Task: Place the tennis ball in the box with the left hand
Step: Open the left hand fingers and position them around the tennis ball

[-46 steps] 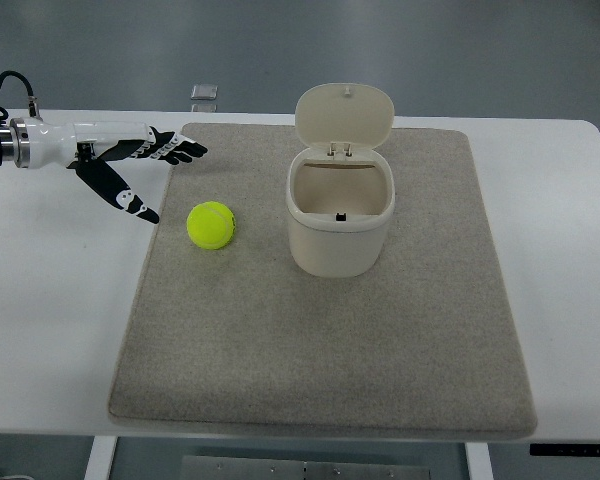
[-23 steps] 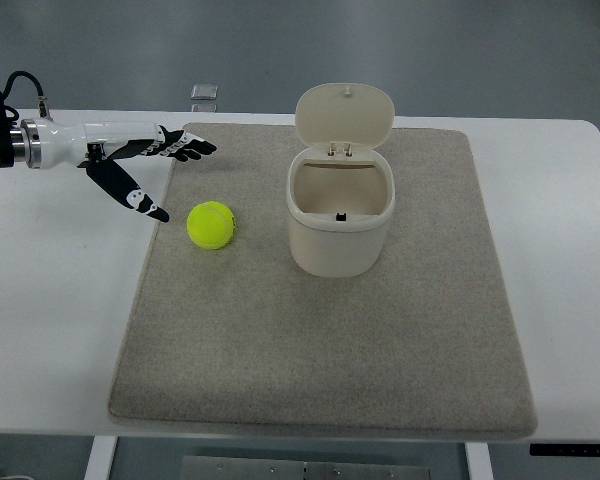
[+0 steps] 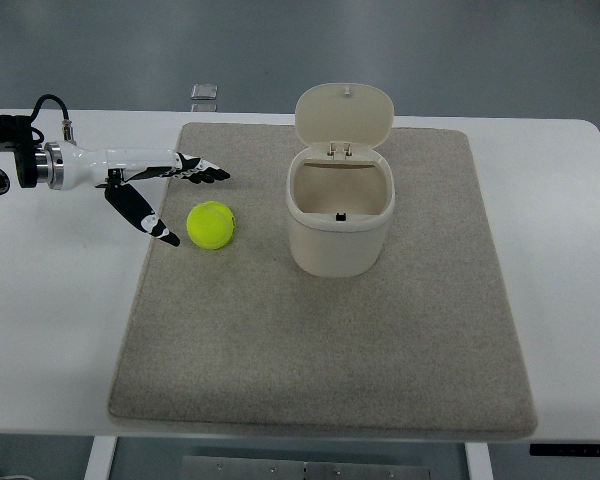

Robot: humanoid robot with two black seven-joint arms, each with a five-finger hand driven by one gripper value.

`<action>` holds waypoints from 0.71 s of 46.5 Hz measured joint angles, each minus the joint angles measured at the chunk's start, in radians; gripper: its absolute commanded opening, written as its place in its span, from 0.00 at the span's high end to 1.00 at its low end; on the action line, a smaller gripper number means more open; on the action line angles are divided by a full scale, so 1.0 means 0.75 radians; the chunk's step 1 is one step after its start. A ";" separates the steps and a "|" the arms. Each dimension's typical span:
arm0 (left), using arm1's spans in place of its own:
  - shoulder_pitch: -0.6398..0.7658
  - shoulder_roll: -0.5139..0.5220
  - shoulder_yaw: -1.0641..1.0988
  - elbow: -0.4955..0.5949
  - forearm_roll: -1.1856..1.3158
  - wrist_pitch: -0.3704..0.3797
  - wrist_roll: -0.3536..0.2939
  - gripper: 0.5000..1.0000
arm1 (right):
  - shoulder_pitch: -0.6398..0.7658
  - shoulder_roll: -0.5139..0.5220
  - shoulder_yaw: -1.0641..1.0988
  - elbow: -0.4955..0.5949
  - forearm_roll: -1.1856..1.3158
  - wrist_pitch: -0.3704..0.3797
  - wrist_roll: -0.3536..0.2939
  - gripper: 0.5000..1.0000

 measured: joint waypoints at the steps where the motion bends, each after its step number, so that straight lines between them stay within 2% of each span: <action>1: 0.000 -0.003 0.000 0.000 -0.001 0.003 0.000 0.02 | 0.000 0.000 0.000 0.000 0.000 0.000 0.000 0.19; 33: 0.053 -0.108 -0.025 0.128 -0.045 0.018 0.000 0.02 | 0.000 0.000 0.000 0.000 0.000 0.000 0.000 0.20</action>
